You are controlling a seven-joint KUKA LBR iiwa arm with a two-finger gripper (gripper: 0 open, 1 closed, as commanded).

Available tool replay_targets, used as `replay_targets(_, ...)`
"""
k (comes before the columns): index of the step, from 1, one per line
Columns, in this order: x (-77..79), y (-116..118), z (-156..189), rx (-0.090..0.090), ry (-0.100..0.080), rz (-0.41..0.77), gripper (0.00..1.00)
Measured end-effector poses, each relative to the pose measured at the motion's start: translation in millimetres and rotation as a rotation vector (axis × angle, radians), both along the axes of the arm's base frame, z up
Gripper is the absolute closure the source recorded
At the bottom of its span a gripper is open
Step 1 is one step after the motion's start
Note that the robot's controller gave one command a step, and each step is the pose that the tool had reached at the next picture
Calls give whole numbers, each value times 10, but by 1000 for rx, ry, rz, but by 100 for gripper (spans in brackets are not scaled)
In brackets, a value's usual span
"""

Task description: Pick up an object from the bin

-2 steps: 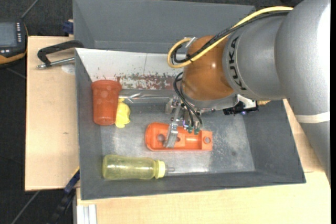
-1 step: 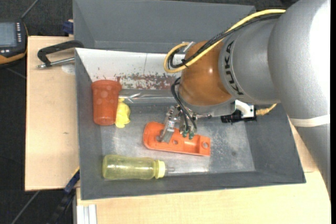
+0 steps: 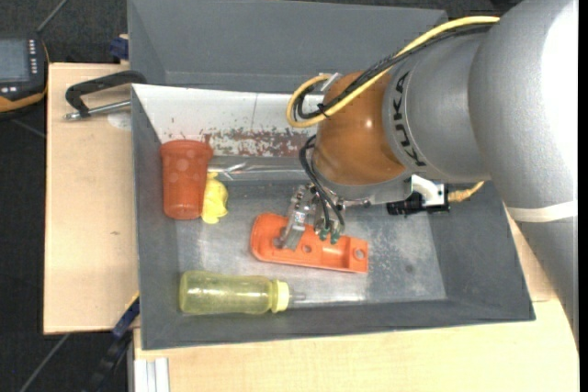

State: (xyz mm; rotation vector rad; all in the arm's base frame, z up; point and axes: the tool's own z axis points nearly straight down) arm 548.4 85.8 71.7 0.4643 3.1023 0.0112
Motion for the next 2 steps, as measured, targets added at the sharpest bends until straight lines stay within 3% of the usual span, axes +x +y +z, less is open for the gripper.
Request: replay_targets(2, -14, -3, 310, -1, 2, 0, 100)
